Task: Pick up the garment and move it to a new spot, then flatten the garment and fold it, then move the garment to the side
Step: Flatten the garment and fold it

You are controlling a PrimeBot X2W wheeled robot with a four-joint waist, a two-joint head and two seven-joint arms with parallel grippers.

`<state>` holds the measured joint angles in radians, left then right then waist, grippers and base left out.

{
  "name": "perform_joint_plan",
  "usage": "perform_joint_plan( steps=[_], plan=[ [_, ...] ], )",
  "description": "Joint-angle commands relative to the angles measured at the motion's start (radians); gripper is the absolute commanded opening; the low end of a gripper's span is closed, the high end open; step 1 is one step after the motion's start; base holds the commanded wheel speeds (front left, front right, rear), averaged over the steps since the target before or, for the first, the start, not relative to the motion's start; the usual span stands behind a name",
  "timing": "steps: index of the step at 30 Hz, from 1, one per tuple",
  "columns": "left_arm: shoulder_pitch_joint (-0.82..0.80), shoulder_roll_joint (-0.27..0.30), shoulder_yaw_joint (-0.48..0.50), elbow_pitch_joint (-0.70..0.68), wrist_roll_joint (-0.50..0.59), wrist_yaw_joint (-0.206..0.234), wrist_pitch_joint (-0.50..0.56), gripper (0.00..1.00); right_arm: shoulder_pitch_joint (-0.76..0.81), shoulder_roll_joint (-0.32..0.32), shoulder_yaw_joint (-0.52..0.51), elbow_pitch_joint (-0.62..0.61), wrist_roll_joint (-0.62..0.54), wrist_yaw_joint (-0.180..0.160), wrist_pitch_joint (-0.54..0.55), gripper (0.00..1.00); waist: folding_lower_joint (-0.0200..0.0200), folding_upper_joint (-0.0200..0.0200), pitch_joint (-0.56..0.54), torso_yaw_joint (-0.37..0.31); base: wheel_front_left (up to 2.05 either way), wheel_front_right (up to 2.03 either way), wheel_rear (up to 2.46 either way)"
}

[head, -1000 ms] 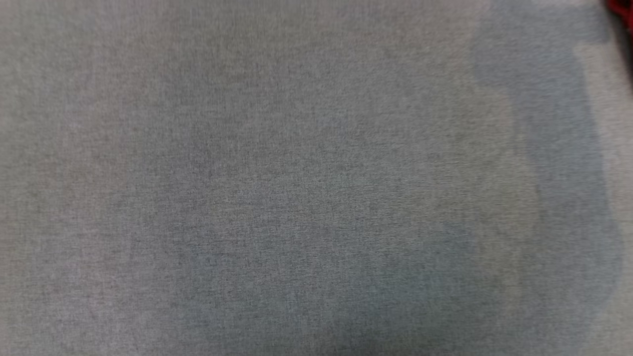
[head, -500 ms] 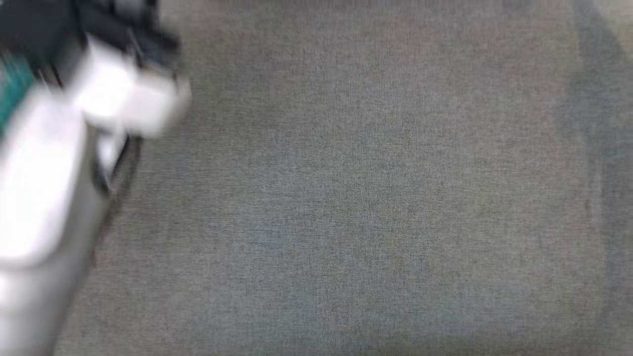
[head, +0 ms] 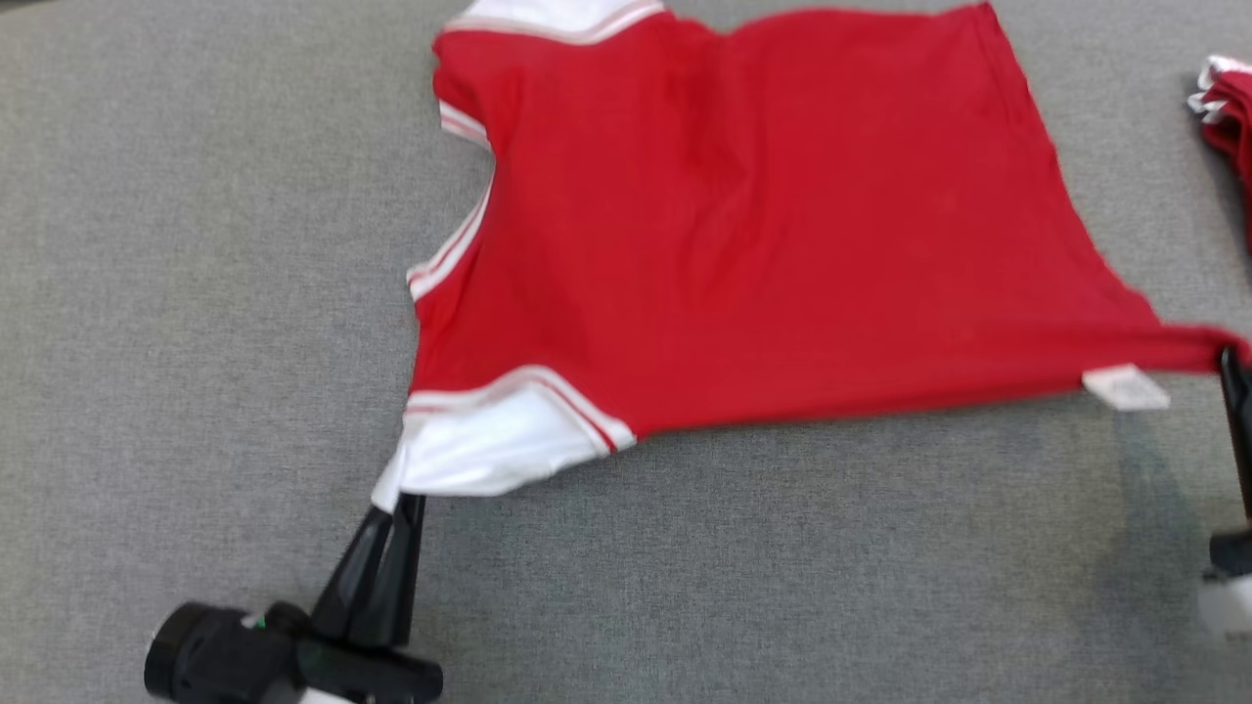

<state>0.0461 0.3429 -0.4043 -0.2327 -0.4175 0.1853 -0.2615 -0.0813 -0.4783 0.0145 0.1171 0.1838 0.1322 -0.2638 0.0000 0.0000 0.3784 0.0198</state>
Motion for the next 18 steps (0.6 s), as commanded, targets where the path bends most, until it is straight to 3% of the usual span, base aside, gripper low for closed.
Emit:
perform_joint_plan(
  steps=[1,9,13,18],
  plan=[
    [0.025,0.012,0.001,-0.006,0.011,0.003,-0.005,0.00,0.040,-0.006,-0.017,-0.011,0.006,-0.003,0.000,0.00,0.0000,0.0000,-0.020,0.000,0.00,0.00,0.00],
    [0.093,0.041,-0.055,-0.039,0.053,0.021,0.067,0.00,0.186,0.020,-0.031,-0.074,0.000,-0.003,0.000,0.00,0.0000,0.0000,-0.049,-0.005,0.00,0.00,0.00],
    [0.072,0.032,-0.054,-0.041,0.032,0.036,0.124,0.00,0.177,0.025,-0.011,-0.038,-0.003,-0.003,0.000,0.00,0.0000,0.0000,-0.056,-0.011,0.00,0.00,0.00],
    [-0.022,0.048,-0.064,0.008,0.024,0.011,0.236,0.00,0.077,0.020,0.033,0.054,0.039,-0.003,0.000,0.00,0.0000,0.0000,-0.048,-0.013,0.00,0.00,0.00]
  ],
)
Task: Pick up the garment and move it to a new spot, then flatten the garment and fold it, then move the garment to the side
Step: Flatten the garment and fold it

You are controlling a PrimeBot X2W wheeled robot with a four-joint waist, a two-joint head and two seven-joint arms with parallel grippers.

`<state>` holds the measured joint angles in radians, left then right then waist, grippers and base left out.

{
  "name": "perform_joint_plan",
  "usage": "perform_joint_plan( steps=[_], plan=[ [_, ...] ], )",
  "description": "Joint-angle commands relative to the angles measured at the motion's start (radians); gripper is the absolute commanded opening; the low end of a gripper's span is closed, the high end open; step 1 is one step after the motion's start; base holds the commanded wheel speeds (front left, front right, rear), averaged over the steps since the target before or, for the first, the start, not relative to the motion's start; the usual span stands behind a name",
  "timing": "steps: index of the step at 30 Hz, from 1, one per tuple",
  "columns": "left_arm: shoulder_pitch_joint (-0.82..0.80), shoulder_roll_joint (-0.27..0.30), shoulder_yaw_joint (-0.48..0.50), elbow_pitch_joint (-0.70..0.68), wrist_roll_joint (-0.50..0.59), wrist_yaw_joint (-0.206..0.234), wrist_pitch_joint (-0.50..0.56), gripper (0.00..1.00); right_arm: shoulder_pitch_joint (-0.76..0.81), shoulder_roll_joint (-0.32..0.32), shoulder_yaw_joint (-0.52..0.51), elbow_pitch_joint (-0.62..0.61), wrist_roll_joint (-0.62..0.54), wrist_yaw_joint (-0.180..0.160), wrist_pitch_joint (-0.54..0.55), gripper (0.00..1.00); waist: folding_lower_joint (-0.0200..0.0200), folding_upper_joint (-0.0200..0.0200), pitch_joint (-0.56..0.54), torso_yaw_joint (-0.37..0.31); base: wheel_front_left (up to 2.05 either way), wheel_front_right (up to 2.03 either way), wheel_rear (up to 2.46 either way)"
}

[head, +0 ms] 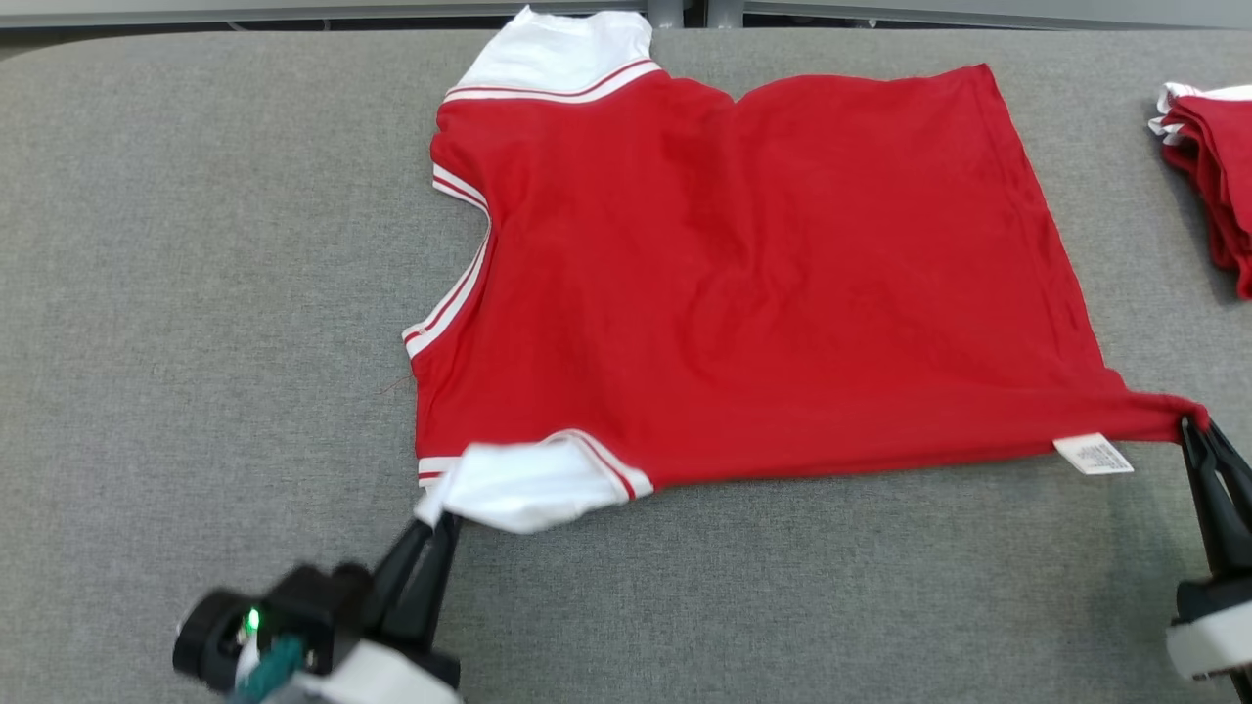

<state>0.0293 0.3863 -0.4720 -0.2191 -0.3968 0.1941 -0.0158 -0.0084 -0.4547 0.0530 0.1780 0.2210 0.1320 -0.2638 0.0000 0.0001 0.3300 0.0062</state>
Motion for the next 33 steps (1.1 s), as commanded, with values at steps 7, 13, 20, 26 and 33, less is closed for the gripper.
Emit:
perform_joint_plan(
  steps=[7,13,20,26,33],
  plan=[
    [-0.212,-0.005,-0.003,0.092,0.021,-0.035,0.075,0.00,-0.169,-0.015,0.062,0.123,0.045,-0.003,0.000,0.00,0.0000,-0.0001,0.033,0.002,0.00,0.00,0.00],
    [-0.372,-0.005,-0.017,0.178,0.058,-0.074,0.094,0.00,-0.305,-0.016,0.125,0.194,0.065,-0.003,0.000,0.00,0.0000,-0.0001,0.083,0.007,0.00,0.00,0.00],
    [-0.514,-0.018,-0.053,0.281,0.112,-0.106,0.094,0.00,-0.411,-0.027,0.169,0.257,0.060,-0.003,0.000,0.04,0.0000,-0.0001,0.140,0.015,0.00,0.00,0.00],
    [-0.514,-0.043,-0.046,0.312,0.125,-0.064,0.052,1.00,-0.411,-0.003,0.130,0.228,0.042,-0.003,0.000,1.00,0.0000,-0.0001,0.128,0.005,0.00,0.00,0.00],
    [-0.294,-0.056,0.031,0.211,0.057,0.062,-0.023,1.00,-0.281,0.042,0.048,0.149,0.008,-0.003,0.000,1.00,0.0000,-0.0001,0.049,-0.010,0.00,0.00,0.00]
  ],
)
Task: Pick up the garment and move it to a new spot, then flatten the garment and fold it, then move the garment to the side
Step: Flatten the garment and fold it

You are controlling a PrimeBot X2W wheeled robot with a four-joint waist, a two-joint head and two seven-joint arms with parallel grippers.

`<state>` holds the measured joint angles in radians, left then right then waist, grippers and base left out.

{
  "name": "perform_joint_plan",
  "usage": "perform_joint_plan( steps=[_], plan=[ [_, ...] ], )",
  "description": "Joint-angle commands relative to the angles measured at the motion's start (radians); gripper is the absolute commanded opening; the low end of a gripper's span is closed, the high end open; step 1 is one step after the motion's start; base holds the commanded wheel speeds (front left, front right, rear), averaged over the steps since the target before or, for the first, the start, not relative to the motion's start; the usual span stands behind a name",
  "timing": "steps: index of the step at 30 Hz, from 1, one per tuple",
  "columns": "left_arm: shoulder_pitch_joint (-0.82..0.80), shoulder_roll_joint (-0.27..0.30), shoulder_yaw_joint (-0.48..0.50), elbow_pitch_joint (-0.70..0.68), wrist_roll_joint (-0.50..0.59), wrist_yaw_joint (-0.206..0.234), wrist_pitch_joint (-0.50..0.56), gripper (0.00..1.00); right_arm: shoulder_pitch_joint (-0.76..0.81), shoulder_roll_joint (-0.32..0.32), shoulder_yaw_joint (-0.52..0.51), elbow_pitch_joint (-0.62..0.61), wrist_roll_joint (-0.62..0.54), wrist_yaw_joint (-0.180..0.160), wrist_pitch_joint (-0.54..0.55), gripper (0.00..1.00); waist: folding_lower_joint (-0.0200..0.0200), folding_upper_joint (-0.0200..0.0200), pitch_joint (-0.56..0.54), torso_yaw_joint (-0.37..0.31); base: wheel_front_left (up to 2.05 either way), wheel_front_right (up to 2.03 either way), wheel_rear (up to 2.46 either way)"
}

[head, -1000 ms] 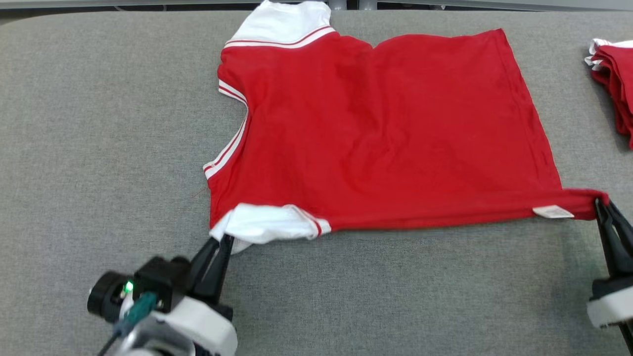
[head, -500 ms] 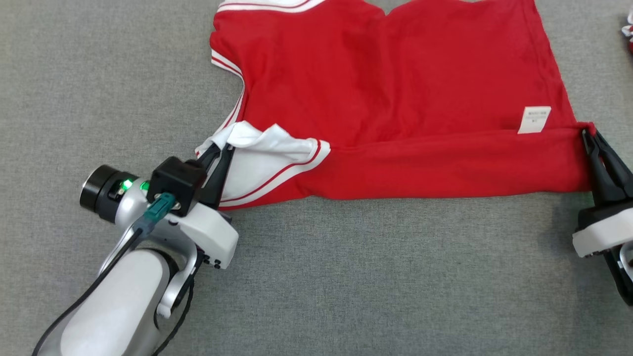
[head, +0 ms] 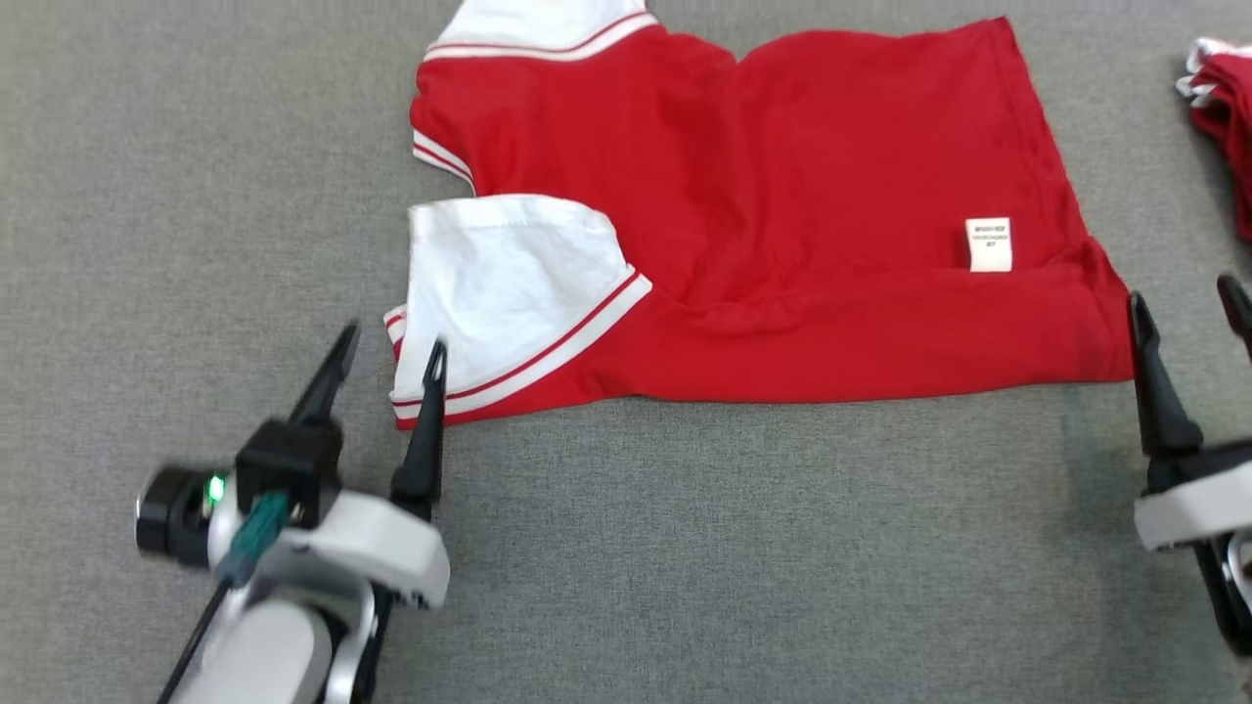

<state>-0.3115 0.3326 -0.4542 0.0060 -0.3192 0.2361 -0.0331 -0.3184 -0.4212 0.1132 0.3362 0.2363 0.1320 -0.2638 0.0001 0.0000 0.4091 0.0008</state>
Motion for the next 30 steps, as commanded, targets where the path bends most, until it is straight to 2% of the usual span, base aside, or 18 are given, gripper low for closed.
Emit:
perform_joint_plan(
  steps=[1,5,9,11,13,18,19,21,22,25,27,30],
  plan=[
    [0.089,-0.015,0.022,-0.026,-0.047,0.031,-0.010,1.00,0.051,0.017,-0.023,-0.016,-0.010,-0.003,0.000,1.00,-0.0001,0.0000,-0.040,-0.003,0.00,0.00,0.00],
    [0.198,-0.051,0.048,-0.028,-0.157,0.022,-0.011,1.00,0.121,0.047,-0.045,-0.019,-0.003,-0.003,0.000,1.00,-0.0001,0.0000,-0.070,0.008,0.00,0.00,0.00],
    [0.209,-0.080,0.063,0.007,-0.221,-0.001,-0.013,1.00,0.146,0.066,-0.029,-0.012,0.021,-0.003,0.000,1.00,-0.0001,0.0000,-0.074,0.011,0.00,0.00,0.00],
    [0.180,-0.077,0.061,0.043,-0.215,-0.009,-0.014,1.00,0.149,0.061,-0.004,-0.004,0.034,-0.003,0.000,1.00,-0.0001,0.0000,-0.072,0.010,0.00,0.00,0.00],
    [0.155,-0.097,0.063,0.078,-0.234,-0.021,-0.020,1.00,0.138,0.053,0.010,-0.001,0.043,-0.003,0.000,1.00,-0.0001,0.0000,-0.068,0.009,0.00,0.00,0.00],
    [0.087,-0.092,0.053,0.171,-0.223,-0.044,-0.017,0.99,0.115,0.039,0.043,0.008,0.057,-0.003,0.000,1.00,-0.0001,0.0000,-0.053,0.003,0.00,0.00,0.00],
    [0.077,-0.096,0.050,0.185,-0.229,-0.052,-0.011,0.64,0.110,0.035,0.047,0.011,0.063,-0.003,0.000,1.00,-0.0001,0.0000,-0.050,0.002,0.00,0.00,0.00],
    [0.061,-0.094,0.048,0.207,-0.234,-0.061,-0.006,0.12,0.105,0.031,0.053,0.017,0.072,-0.003,0.000,1.00,-0.0001,0.0000,-0.044,0.001,0.00,0.00,0.00],
    [0.056,-0.092,0.046,0.221,-0.239,-0.068,0.004,0.00,0.103,0.034,0.058,0.025,0.087,-0.003,0.000,1.00,-0.0001,0.0000,-0.041,0.002,0.00,0.00,0.00],
    [0.046,-0.094,0.039,0.248,-0.256,-0.084,0.025,0.00,0.085,0.031,0.071,0.042,0.136,-0.003,0.000,1.00,-0.0001,0.0000,-0.036,0.005,0.00,0.00,0.00],
    [0.038,-0.096,0.045,0.250,-0.274,-0.112,0.009,0.00,0.075,0.030,0.072,0.074,0.172,-0.003,0.000,1.00,-0.0001,0.0000,-0.033,0.006,0.00,0.00,0.00],
    [0.033,-0.083,0.051,0.244,-0.277,-0.120,-0.004,0.00,0.046,0.031,0.076,0.124,0.194,-0.003,0.000,1.00,-0.0001,0.0000,-0.032,0.009,0.00,0.00,0.00]
  ],
)
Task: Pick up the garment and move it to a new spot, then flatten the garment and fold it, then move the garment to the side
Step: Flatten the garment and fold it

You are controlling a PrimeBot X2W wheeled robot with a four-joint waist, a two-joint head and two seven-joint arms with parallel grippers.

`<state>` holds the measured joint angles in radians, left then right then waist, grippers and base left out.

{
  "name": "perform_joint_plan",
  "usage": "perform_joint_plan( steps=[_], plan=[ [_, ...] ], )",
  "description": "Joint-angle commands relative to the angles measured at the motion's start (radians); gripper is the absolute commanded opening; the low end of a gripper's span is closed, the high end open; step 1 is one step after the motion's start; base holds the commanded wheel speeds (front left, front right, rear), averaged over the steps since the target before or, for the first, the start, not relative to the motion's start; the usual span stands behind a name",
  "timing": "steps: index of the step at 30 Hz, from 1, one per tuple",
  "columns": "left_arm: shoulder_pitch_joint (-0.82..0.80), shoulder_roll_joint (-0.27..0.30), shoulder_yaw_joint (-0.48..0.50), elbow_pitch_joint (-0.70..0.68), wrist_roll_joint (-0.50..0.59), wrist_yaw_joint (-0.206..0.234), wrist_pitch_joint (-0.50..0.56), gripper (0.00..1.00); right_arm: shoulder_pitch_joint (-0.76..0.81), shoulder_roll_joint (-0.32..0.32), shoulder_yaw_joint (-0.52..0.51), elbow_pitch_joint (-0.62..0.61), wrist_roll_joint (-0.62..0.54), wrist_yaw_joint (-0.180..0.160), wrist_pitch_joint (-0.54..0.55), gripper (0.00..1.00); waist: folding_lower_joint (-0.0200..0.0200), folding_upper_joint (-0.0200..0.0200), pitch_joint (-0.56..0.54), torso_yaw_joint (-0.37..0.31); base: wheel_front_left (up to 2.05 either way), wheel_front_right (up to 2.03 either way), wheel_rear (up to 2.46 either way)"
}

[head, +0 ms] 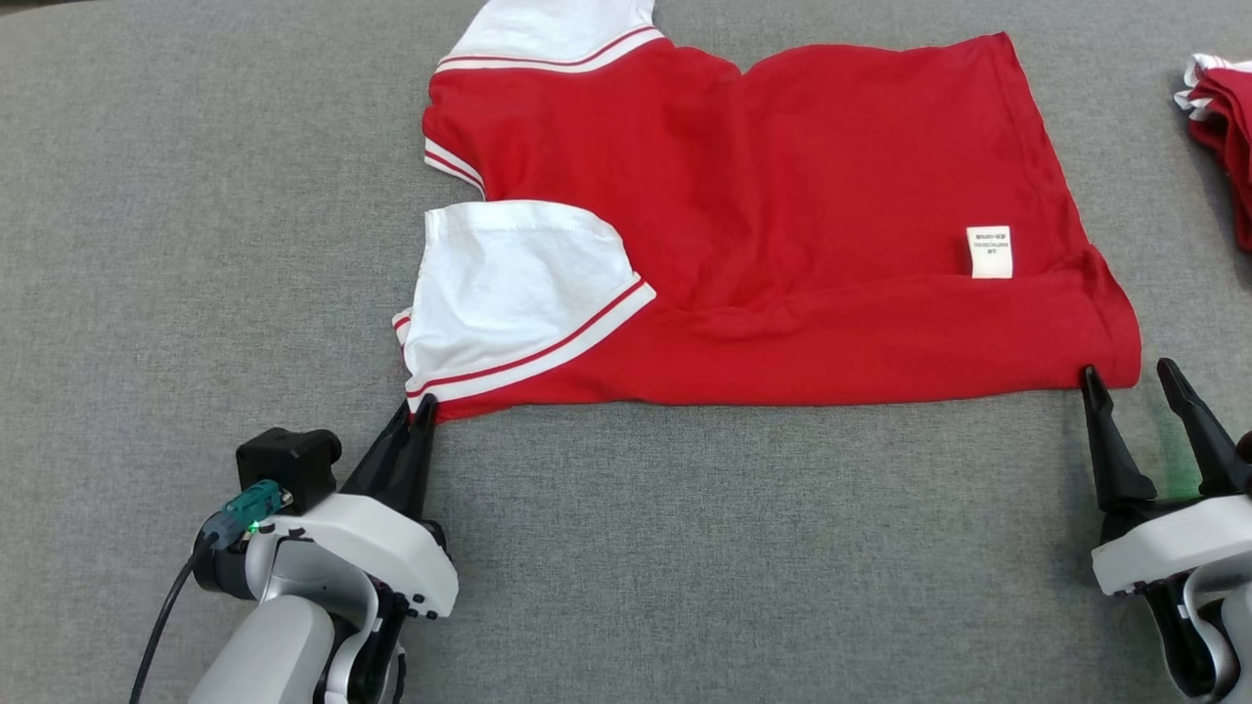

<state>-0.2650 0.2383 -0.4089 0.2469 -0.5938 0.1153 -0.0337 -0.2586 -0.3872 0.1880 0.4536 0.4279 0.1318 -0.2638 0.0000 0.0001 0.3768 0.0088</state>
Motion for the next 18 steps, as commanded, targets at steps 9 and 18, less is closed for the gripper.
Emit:
perform_joint_plan(
  steps=[9,18],
  plan=[
    [-0.023,0.032,-0.002,-0.020,0.010,-0.006,-0.009,0.00,-0.088,-0.025,0.104,0.109,0.100,-0.003,0.000,0.00,0.0000,-0.0001,0.000,0.016,0.00,0.00,0.00],
    [0.054,0.084,-0.006,-0.156,0.023,0.011,0.005,0.00,0.006,-0.116,0.139,0.039,0.144,-0.003,0.000,0.00,0.0000,-0.0001,-0.029,0.006,0.00,0.00,0.00]
  ],
)
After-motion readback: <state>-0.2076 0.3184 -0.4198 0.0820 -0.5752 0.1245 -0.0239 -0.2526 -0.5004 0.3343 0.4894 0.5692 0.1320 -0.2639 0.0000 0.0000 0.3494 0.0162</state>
